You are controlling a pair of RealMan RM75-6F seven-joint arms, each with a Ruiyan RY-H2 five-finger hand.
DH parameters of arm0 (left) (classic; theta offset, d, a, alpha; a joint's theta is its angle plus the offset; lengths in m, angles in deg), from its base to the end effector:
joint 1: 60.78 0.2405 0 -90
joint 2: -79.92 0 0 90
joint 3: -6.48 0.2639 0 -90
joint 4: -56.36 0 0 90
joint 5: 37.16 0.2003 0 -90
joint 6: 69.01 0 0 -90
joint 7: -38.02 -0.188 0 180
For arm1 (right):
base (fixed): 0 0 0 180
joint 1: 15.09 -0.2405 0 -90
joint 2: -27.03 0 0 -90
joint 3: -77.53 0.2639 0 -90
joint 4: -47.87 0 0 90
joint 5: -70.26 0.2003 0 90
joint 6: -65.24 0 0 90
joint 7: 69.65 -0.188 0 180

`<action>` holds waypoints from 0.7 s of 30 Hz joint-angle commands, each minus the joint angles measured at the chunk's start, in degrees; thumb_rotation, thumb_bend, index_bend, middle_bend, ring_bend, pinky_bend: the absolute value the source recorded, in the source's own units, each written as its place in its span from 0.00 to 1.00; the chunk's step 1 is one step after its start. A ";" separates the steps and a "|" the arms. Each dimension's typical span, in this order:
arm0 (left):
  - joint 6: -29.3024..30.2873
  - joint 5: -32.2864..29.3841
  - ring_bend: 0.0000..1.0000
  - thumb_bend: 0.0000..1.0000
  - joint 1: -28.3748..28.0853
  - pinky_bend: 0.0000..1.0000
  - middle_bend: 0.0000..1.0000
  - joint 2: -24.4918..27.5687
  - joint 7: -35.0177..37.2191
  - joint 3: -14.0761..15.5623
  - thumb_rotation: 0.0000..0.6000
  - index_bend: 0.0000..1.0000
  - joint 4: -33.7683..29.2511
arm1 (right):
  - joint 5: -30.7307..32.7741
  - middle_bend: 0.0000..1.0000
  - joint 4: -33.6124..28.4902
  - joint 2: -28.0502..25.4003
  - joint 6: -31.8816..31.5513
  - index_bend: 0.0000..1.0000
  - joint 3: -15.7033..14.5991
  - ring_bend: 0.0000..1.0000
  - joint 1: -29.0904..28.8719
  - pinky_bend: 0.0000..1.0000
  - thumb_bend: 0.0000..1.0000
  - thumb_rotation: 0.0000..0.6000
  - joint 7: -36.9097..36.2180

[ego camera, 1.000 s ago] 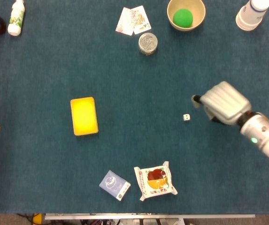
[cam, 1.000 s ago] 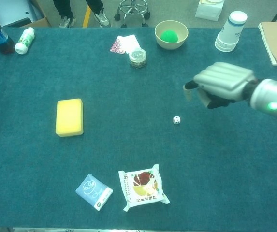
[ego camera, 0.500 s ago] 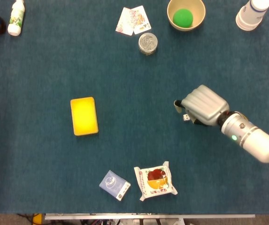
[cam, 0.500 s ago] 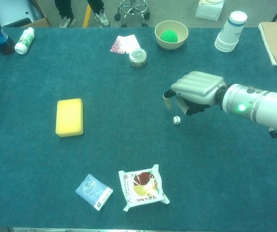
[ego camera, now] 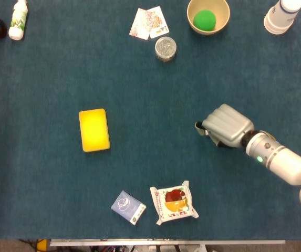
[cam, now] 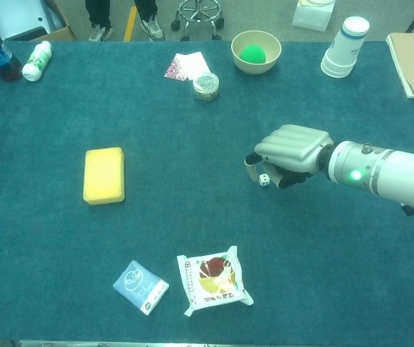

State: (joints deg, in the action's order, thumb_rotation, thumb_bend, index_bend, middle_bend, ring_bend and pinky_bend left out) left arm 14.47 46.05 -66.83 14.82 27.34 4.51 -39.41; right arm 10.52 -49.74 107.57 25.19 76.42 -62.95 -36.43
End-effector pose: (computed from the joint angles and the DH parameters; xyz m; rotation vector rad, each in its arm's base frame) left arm -0.3079 0.2267 0.1553 -1.4278 -0.8610 -0.7890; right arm -0.1508 -0.3122 -0.0601 2.3733 -0.8302 0.5150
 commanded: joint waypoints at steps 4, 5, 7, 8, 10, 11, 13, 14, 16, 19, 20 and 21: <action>-0.01 -0.14 0.00 0.00 0.14 0.04 0.00 -0.07 0.37 0.03 1.00 0.08 0.34 | 0.89 1.00 0.83 0.68 -0.13 0.41 -0.82 1.00 -0.59 1.00 1.00 1.00 -0.37; 0.00 -0.14 0.00 0.00 0.15 0.04 0.00 -0.10 0.40 0.02 1.00 0.08 0.38 | 0.94 1.00 0.97 0.80 -0.14 0.41 -0.92 1.00 -0.66 1.00 1.00 1.00 -0.48; -0.01 -0.20 0.00 0.00 0.19 0.04 0.00 -0.12 0.51 0.02 1.00 0.08 0.48 | 0.95 1.00 1.27 1.05 -0.17 0.41 -1.15 1.00 -0.80 1.00 1.00 1.00 -0.77; -0.01 -0.19 0.00 0.00 0.21 0.04 0.00 -0.13 0.56 0.03 1.00 0.08 0.51 | 0.98 1.00 1.41 1.15 -0.16 0.41 -1.25 1.00 -0.88 1.00 1.00 1.00 -0.87; -0.03 -0.27 0.00 0.00 0.24 0.04 0.00 -0.15 0.70 -0.01 1.00 0.08 0.64 | 1.07 1.00 1.76 1.36 -0.15 0.41 -1.49 1.00 -1.07 1.00 1.00 1.00 -0.99; 0.01 -0.25 0.00 0.00 0.28 0.04 0.00 -0.16 0.76 0.02 1.00 0.08 0.66 | 1.10 1.00 1.92 1.45 -0.20 0.40 -1.58 1.00 -1.13 1.00 1.00 1.00 -1.04; 0.05 -0.28 0.00 0.00 0.38 0.04 0.00 -0.17 0.94 0.05 1.00 0.08 0.77 | 1.22 1.00 2.17 1.60 -0.37 0.40 -1.73 1.00 -1.25 1.00 1.00 1.00 -1.16; 0.05 -0.31 0.00 0.00 0.41 0.04 0.00 -0.17 1.02 0.06 1.00 0.08 0.84 | 1.22 1.00 2.26 1.67 -0.49 0.40 -1.78 1.00 -1.26 1.00 1.00 1.00 -1.26; 0.01 -0.36 0.00 0.00 0.45 0.04 0.00 -0.24 1.14 0.07 1.00 0.08 0.97 | 1.22 1.00 2.49 1.80 -0.71 0.40 -1.87 1.00 -1.31 1.00 1.00 1.00 -1.49; -0.06 -0.47 0.00 0.00 0.43 0.04 0.00 -0.28 1.28 -0.02 1.00 0.08 1.09 | 1.10 1.00 2.58 1.78 -1.06 0.40 -2.04 1.00 -1.32 1.00 1.00 1.00 -1.79; -0.14 -0.54 0.00 0.00 0.38 0.04 0.00 -0.25 1.29 -0.07 1.00 0.08 1.08 | 1.07 1.00 2.55 1.72 -1.19 0.40 -2.09 1.00 -1.33 1.00 1.00 1.00 -1.83; -0.14 -0.56 0.00 0.00 0.42 0.04 0.00 -0.20 1.32 -0.05 1.00 0.08 1.08 | 1.05 1.00 2.50 1.67 -1.31 0.40 -2.14 1.00 -1.33 1.00 1.00 1.00 -1.88</action>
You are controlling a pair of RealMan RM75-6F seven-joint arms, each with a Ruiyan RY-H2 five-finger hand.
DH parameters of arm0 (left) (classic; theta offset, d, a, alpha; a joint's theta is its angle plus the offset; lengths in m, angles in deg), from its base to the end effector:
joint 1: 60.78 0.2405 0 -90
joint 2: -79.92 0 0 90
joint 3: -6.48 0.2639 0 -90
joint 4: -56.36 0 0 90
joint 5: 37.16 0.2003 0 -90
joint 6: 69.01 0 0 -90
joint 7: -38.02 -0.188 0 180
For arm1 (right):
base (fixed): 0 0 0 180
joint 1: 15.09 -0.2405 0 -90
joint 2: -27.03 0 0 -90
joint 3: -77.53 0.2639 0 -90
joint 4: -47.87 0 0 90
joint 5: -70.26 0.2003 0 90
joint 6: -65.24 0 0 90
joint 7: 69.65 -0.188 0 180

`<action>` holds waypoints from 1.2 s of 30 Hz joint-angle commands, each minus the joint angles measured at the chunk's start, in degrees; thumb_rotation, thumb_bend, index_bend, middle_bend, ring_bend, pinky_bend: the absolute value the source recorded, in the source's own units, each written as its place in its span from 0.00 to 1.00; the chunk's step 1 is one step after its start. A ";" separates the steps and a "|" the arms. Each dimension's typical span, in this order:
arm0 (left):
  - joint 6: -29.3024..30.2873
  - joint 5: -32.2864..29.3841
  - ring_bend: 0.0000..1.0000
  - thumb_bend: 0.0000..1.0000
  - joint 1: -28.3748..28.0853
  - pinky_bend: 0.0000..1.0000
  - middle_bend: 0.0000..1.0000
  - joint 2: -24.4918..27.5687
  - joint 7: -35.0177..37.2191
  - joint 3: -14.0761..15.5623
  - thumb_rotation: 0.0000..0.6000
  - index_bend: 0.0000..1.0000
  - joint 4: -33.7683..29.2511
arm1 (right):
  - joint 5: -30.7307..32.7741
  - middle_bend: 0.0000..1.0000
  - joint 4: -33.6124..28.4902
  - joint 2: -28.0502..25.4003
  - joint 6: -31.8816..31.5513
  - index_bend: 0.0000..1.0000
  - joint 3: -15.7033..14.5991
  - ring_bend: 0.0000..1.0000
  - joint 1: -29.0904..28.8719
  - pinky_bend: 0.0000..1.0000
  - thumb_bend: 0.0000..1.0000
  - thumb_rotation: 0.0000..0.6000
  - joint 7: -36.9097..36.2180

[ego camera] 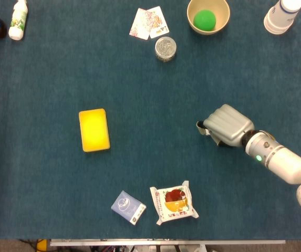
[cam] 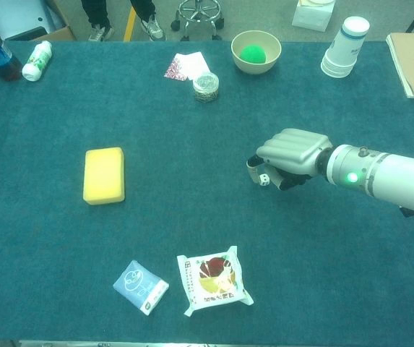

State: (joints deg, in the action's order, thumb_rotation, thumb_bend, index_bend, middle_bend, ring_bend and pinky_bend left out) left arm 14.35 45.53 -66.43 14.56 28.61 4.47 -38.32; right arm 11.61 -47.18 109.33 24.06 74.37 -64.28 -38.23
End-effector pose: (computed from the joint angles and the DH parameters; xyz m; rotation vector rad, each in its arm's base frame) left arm -0.3146 0.2250 0.1560 -1.4124 -0.8767 -0.7839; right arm -0.1583 -0.3156 -0.0678 2.3603 -0.8505 0.4939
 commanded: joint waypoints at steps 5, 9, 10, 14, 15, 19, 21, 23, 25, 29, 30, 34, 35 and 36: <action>0.09 0.10 0.00 0.00 0.15 0.04 0.00 -0.10 -0.05 0.11 1.00 0.08 0.11 | 0.27 1.00 -0.64 -0.78 -0.74 0.40 -0.60 1.00 -0.07 1.00 1.00 1.00 0.16; -0.03 0.10 0.00 0.00 0.12 0.04 0.00 -0.11 -0.22 0.13 1.00 0.08 0.01 | 1.32 1.00 -1.36 -1.60 -0.97 0.40 -1.00 1.00 -0.42 1.00 1.00 1.00 0.89; -0.05 0.05 0.00 0.00 0.12 0.04 0.00 -0.12 -0.28 0.12 1.00 0.08 0.02 | 1.62 1.00 -1.51 -1.77 -0.99 0.40 -1.08 1.00 -0.52 1.00 1.00 1.00 1.07; -0.18 0.02 0.00 0.00 0.08 0.04 0.00 -0.22 -0.35 0.11 1.00 0.08 0.11 | 2.73 1.00 -2.18 -2.36 -1.39 0.40 -1.58 1.00 -0.82 1.00 1.00 1.00 1.96; -0.22 0.00 0.00 0.00 0.08 0.04 0.00 -0.21 -0.37 0.12 1.00 0.08 0.12 | 3.03 1.00 -2.43 -2.57 -1.56 0.40 -1.75 1.00 -0.88 1.00 1.00 1.00 2.24; -0.40 -0.14 0.00 0.00 0.05 0.04 0.00 -0.29 -0.40 0.12 1.00 0.08 0.20 | 3.94 1.00 -3.43 -3.34 -2.29 0.40 -2.32 1.00 -0.99 1.00 1.00 1.00 3.08; -0.34 -0.06 0.00 0.00 0.11 0.04 0.00 -0.31 -0.37 0.18 1.00 0.08 0.22 | 4.38 1.00 -4.10 -3.89 -2.85 0.40 -2.62 1.00 -1.00 1.00 1.00 1.00 3.59; -0.46 -0.20 0.00 0.00 0.05 0.04 0.00 -0.35 -0.44 0.11 1.00 0.08 0.24 | 4.75 1.00 -4.74 -4.43 -3.46 0.40 -2.85 1.00 -0.96 1.00 1.00 1.00 4.01; -0.56 -0.29 0.00 0.00 0.02 0.04 0.00 -0.43 -0.49 0.09 1.00 0.08 0.31 | 5.30 1.00 -5.53 -5.13 -4.14 0.40 -3.18 1.00 -0.94 1.00 1.00 1.00 4.62; -0.61 -0.26 0.00 0.00 0.01 0.04 0.00 -0.56 -0.60 0.13 1.00 0.08 0.35 | 6.54 1.00 -7.12 -6.55 -5.52 0.40 -3.93 1.00 -0.83 1.00 1.00 1.00 5.94; -0.63 -0.25 0.00 0.00 0.00 0.04 0.00 -0.58 -0.63 0.14 1.00 0.08 0.33 | 6.83 1.00 -7.47 -6.87 -5.86 0.40 -4.07 1.00 -0.79 1.00 1.00 1.00 6.21; -0.74 -0.25 0.00 0.00 -0.08 0.04 0.00 -0.63 -0.95 0.14 1.00 0.08 0.18 | 7.04 1.00 -8.68 -7.87 -7.21 0.40 -4.12 1.00 -0.35 1.00 1.00 1.00 6.07; -0.73 -0.24 0.00 0.00 -0.09 0.04 0.00 -0.63 -1.03 0.12 1.00 0.08 0.12 | 6.68 1.00 -8.80 -7.96 -7.40 0.40 -4.03 1.00 -0.19 1.00 1.00 1.00 5.74; -0.71 -0.23 0.00 0.00 -0.10 0.04 0.00 -0.62 -1.14 0.11 1.00 0.08 0.02 | 6.09 1.00 -8.91 -8.04 -7.55 0.40 -3.89 1.00 0.02 1.00 1.00 1.00 5.19</action>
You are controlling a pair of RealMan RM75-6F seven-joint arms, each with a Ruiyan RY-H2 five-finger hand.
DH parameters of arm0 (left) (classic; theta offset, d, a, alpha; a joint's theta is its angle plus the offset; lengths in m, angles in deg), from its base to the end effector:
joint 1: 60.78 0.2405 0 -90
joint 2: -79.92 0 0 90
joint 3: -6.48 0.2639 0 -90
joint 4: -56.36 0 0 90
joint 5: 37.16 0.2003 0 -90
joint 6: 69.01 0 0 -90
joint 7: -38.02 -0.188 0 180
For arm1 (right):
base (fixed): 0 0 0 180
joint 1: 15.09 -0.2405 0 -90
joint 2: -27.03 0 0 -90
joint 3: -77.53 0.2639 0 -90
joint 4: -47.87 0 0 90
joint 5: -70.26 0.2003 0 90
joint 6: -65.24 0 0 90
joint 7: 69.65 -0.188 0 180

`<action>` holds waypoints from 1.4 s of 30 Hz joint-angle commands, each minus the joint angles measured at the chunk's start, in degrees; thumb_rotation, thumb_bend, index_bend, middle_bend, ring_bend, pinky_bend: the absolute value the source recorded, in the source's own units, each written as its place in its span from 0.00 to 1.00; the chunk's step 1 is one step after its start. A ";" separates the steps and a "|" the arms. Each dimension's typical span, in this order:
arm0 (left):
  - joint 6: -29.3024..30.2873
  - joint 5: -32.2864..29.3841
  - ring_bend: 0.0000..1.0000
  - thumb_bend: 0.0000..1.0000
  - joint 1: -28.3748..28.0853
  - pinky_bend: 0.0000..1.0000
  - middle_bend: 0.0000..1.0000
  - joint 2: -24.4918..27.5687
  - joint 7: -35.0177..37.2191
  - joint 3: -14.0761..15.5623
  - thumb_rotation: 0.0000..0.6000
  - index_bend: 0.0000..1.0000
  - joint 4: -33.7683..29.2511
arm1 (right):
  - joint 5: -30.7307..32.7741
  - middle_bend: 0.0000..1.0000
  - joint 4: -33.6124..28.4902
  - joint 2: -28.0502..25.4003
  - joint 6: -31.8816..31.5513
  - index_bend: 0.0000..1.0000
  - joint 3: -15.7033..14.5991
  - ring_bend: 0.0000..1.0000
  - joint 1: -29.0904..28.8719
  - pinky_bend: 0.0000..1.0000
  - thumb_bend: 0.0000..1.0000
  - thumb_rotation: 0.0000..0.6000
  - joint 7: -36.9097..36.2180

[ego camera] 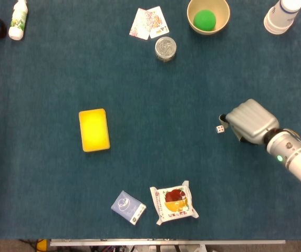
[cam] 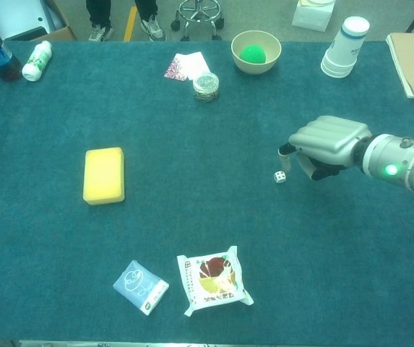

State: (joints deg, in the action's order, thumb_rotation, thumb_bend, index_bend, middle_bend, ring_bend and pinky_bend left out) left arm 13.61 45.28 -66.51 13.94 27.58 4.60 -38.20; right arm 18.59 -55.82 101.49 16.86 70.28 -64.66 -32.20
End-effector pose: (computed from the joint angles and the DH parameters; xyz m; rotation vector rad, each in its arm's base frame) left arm -0.3156 0.2248 0.1501 -1.4237 -0.8819 -0.7668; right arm -0.1792 -0.3135 -0.0218 2.2544 -0.8327 0.3972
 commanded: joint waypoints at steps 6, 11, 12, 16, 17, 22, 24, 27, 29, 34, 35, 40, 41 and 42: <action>0.05 -0.07 0.00 0.00 -0.02 0.04 0.00 0.13 -0.35 -0.08 1.00 0.08 -0.39 | -3.32 1.00 -0.45 -0.46 0.27 0.40 0.23 1.00 0.92 1.00 1.00 1.00 -2.69; -0.03 -0.25 0.00 0.00 0.00 0.04 0.00 0.17 0.02 -0.14 1.00 0.08 -0.18 | -3.70 1.00 -0.81 -0.60 0.47 0.40 -0.36 1.00 1.03 1.00 1.00 1.00 -2.09; -0.04 -0.28 0.00 0.00 0.00 0.04 0.00 0.18 0.08 -0.15 1.00 0.08 -0.16 | -3.66 1.00 -0.93 -0.65 0.40 0.40 -0.38 1.00 1.04 1.00 1.00 1.00 -1.99; -0.12 -0.34 0.00 0.00 -0.05 0.04 0.00 0.17 0.21 -0.21 1.00 0.08 -0.09 | -3.38 1.00 -1.20 -0.79 0.19 0.40 -0.46 1.00 1.10 1.00 1.00 1.00 -1.60; -0.14 -0.34 0.00 0.00 -0.07 0.04 0.00 0.16 0.20 -0.21 1.00 0.08 -0.07 | -3.24 1.00 -1.21 -0.79 0.27 0.40 -0.51 1.00 1.08 1.00 1.00 1.00 -1.50; -0.18 -0.33 0.00 0.00 -0.11 0.04 0.00 0.10 0.23 -0.23 1.00 0.08 -0.01 | -2.37 1.00 -0.93 -0.55 0.69 0.40 -0.85 1.00 1.03 1.00 1.00 1.00 -1.14; -0.10 -0.33 0.00 0.00 -0.13 0.04 0.00 0.10 0.01 -0.28 1.00 0.08 0.01 | -2.24 1.00 -0.60 -0.26 0.81 0.40 -0.95 1.00 0.99 1.00 1.00 1.00 -0.94; -0.19 -0.38 0.00 0.00 -0.16 0.04 0.00 0.06 0.11 -0.30 1.00 0.08 -0.02 | -2.15 1.00 -0.25 0.18 1.03 0.40 -0.93 1.00 0.92 1.00 1.00 1.00 -0.92; -0.19 -0.39 0.00 0.00 -0.16 0.04 0.00 0.05 0.20 -0.30 1.00 0.08 0.07 | -2.17 1.00 -0.04 0.41 1.14 0.40 -0.90 1.00 0.90 1.00 1.00 1.00 -0.98; -0.13 -0.42 0.00 0.00 -0.06 0.04 0.00 0.06 0.40 -0.24 1.00 0.08 0.17 | -2.04 1.00 0.19 0.59 1.26 0.40 -1.04 1.00 0.88 1.00 1.00 1.00 -0.91; -0.15 -0.44 0.00 0.00 -0.05 0.04 0.00 0.04 0.43 -0.24 1.00 0.08 0.21 | -1.99 1.00 0.20 0.60 1.26 0.40 -1.07 1.00 0.87 1.00 1.00 1.00 -0.87; -0.17 -0.47 0.00 0.00 -0.08 0.04 0.00 -0.13 0.48 -0.28 1.00 0.08 0.44 | -1.77 1.00 0.46 0.85 1.48 0.40 -1.15 1.00 0.85 1.00 1.00 1.00 -0.99; -0.24 -0.56 0.00 0.00 -0.10 0.04 0.00 -0.12 0.50 -0.30 1.00 0.08 0.46 | -1.78 1.00 0.55 0.93 1.57 0.40 -1.17 1.00 0.86 1.00 1.00 1.00 -1.05; -0.26 -0.55 0.00 0.00 -0.11 0.04 0.00 -0.13 0.50 -0.29 1.00 0.08 0.45 | -1.81 1.00 0.67 1.04 1.66 0.40 -1.19 1.00 0.86 1.00 1.00 1.00 -1.13</action>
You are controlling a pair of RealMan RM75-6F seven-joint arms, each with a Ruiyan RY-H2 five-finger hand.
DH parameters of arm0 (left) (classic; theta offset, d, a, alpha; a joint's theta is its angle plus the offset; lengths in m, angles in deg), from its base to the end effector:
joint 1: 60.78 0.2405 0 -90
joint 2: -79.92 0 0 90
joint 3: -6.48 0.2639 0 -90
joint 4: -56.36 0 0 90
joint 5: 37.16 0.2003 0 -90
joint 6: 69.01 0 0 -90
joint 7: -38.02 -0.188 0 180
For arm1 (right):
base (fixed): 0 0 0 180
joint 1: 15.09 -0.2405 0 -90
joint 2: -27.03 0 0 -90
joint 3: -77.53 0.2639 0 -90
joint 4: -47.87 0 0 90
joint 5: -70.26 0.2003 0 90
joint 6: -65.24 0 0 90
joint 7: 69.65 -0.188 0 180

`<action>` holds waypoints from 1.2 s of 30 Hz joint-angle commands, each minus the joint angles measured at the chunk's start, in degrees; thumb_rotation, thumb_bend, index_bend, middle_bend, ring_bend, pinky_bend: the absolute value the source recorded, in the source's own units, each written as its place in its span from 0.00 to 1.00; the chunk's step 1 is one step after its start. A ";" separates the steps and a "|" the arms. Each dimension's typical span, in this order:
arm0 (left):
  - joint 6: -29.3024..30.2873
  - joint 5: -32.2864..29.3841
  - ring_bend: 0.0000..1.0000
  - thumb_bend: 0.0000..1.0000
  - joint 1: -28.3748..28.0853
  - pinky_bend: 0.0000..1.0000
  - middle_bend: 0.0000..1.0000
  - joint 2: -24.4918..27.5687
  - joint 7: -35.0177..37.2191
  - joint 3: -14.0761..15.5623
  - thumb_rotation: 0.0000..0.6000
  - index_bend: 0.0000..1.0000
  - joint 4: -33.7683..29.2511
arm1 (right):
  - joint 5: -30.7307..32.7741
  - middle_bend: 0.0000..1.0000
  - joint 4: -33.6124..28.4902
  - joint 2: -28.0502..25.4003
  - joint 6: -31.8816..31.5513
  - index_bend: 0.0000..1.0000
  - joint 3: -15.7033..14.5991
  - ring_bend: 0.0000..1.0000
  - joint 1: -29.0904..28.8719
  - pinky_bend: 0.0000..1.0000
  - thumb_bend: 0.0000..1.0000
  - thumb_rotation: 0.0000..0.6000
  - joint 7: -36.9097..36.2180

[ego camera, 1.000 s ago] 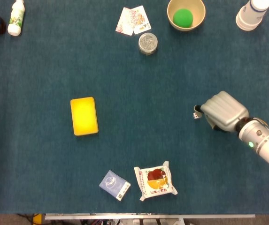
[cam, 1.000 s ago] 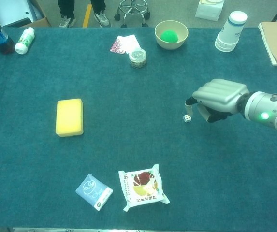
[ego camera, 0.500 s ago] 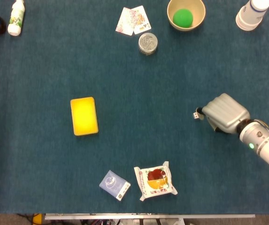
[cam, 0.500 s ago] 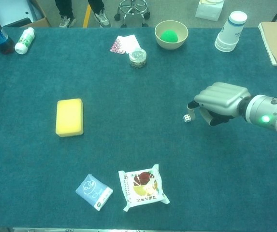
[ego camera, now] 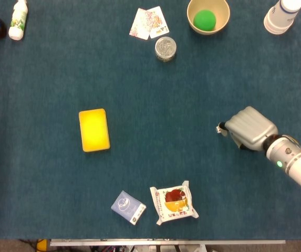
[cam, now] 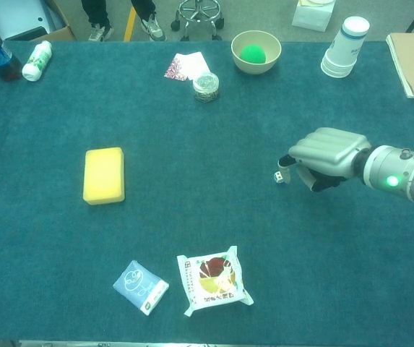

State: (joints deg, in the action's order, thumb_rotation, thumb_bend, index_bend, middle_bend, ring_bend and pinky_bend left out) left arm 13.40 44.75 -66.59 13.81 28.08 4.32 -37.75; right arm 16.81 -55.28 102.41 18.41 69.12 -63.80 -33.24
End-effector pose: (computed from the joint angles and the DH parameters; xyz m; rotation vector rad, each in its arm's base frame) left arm -0.3180 0.2263 0.1509 -1.4141 -0.8874 -0.7666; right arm -0.1854 -0.3011 -0.0317 2.2973 -0.8554 0.3775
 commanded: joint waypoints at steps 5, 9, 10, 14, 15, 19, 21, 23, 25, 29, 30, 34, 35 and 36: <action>0.04 -0.03 0.00 0.00 0.09 0.04 0.00 0.01 0.02 0.06 1.00 0.08 0.00 | -0.03 1.00 1.00 0.72 0.69 0.40 -0.12 1.00 -0.03 1.00 1.00 1.00 -0.46; 0.11 -0.02 0.00 0.00 0.18 0.04 0.00 -0.04 0.29 0.11 1.00 0.08 0.17 | -0.04 1.00 1.61 1.21 0.86 0.40 -0.14 1.00 -0.01 1.00 1.00 1.00 -0.62; 0.10 -0.01 0.00 0.00 0.19 0.04 0.00 -0.07 0.35 0.13 1.00 0.08 0.22 | -0.10 1.00 1.73 1.34 0.90 0.40 -0.15 1.00 0.01 1.00 1.00 1.00 -0.69; 0.03 -0.07 0.00 0.00 0.23 0.04 0.00 -0.15 0.54 0.16 1.00 0.08 0.38 | -0.55 1.00 2.42 1.94 0.93 0.40 -0.03 1.00 0.18 1.00 1.00 1.00 -1.19; 0.03 -0.08 0.00 0.00 0.24 0.04 0.00 -0.15 0.58 0.15 1.00 0.08 0.43 | -0.68 1.00 2.57 2.02 0.90 0.40 0.02 1.00 0.23 1.00 1.00 1.00 -1.34; 0.08 -0.05 0.00 0.00 0.23 0.04 0.00 -0.15 0.71 0.09 1.00 0.08 0.44 | -1.33 1.00 3.20 2.34 0.57 0.40 0.28 1.00 0.56 1.00 1.00 1.00 -1.97; 0.06 -0.07 0.00 0.00 0.26 0.04 0.00 -0.14 0.68 0.14 1.00 0.08 0.46 | -1.54 1.00 3.43 2.42 0.40 0.40 0.34 1.00 0.71 1.00 1.00 1.00 -2.13; 0.00 -0.05 0.00 0.00 0.21 0.04 0.00 -0.14 0.70 0.12 1.00 0.08 0.51 | -1.69 1.00 3.76 2.54 0.22 0.40 0.42 1.00 0.88 1.00 1.00 1.00 -2.30; 0.07 0.01 0.00 0.00 0.25 0.04 0.00 -0.13 0.68 0.14 1.00 0.08 0.51 | -1.88 1.00 4.01 2.66 -0.03 0.39 0.51 1.00 1.11 1.00 1.00 1.00 -2.49; -0.01 0.14 0.00 0.00 0.14 0.04 0.00 -0.05 0.54 0.13 1.00 0.08 0.42 | -2.42 1.00 4.63 2.96 -0.50 0.39 0.80 1.00 1.53 1.00 1.00 1.00 -2.94; -0.03 0.18 0.00 0.00 0.13 0.04 0.00 -0.02 0.48 0.16 1.00 0.08 0.39 | -2.66 1.00 4.86 3.09 -0.67 0.38 0.92 1.00 1.69 1.00 1.00 1.00 -3.14; 0.01 0.32 0.00 0.00 0.18 0.04 0.00 -0.01 0.44 0.27 1.00 0.08 0.38 | -3.50 1.00 5.73 3.52 -1.06 0.38 1.37 1.00 2.18 1.00 1.00 1.00 -3.94; 0.00 0.32 0.00 0.00 0.19 0.04 0.00 0.00 0.42 0.29 1.00 0.08 0.37 | -3.69 1.00 5.94 3.62 -1.12 0.37 1.48 1.00 2.30 1.00 1.00 1.00 -4.16; -0.03 0.30 0.00 0.00 0.16 0.04 0.00 0.00 0.43 0.26 1.00 0.08 0.36 | -3.88 1.00 6.19 3.74 -1.18 0.37 1.58 1.00 2.42 1.00 1.00 1.00 -4.37</action>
State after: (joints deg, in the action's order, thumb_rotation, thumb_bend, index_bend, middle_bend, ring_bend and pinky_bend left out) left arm 13.38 45.05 -66.41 13.81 28.51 4.60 -37.38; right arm 13.03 -49.19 106.07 17.30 70.61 -61.47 -37.51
